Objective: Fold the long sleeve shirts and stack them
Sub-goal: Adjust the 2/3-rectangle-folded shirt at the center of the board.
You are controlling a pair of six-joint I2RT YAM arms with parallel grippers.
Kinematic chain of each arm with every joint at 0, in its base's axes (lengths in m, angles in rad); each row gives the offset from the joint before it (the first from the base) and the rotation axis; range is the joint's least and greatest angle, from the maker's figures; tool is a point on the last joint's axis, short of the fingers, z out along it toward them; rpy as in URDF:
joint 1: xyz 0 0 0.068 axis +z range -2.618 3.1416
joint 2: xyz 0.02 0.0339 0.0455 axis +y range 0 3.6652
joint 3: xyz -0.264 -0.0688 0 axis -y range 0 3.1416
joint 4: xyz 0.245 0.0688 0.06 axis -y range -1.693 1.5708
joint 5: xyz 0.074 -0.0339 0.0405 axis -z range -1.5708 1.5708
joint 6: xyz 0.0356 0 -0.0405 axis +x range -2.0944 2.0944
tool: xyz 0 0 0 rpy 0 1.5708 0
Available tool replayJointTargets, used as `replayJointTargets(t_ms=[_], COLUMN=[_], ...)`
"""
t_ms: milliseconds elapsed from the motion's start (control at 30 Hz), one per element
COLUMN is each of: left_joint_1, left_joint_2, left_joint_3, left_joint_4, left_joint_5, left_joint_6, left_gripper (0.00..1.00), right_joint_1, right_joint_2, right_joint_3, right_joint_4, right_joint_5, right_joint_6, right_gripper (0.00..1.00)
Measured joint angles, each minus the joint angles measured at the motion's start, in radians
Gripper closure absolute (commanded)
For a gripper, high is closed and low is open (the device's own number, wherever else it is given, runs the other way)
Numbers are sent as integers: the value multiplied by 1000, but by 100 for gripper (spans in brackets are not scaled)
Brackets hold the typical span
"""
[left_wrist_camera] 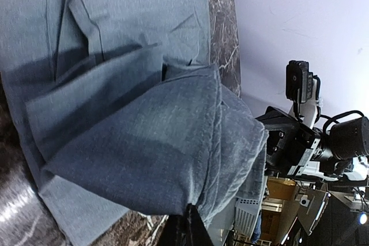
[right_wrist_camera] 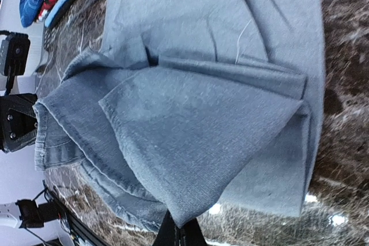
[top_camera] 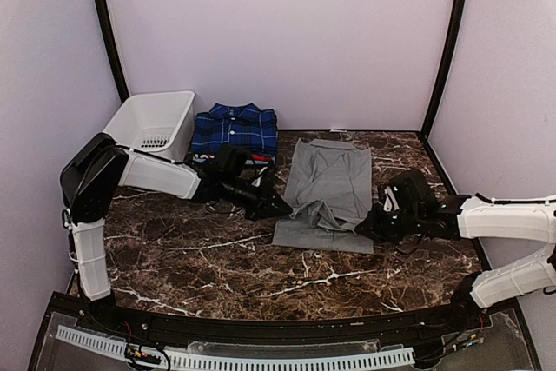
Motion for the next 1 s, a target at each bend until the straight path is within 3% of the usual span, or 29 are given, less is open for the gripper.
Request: replayJointTargets(t_ms=[400, 800, 900, 1000], left_joint_1=[94, 95, 95, 95], left_joint_2=[226, 299, 302, 303], left_joint_3=[261, 351, 356, 357], left_joint_4=[-12, -16, -16, -18], left_joint_5=[-27, -40, -59, -82], left_joint_6=[61, 67, 66, 68], left_gripper=[97, 97, 93, 72], right_joint_1=[-178, -251, -260, -274], right_joint_2=[164, 241, 270, 297], right_joint_3=[117, 185, 219, 243], right_joint_4=[71, 76, 73, 61], right_joint_5=[26, 56, 60, 65], right_joint_6=[-57, -108, -128, -156], right_gripper=[100, 99, 81, 60])
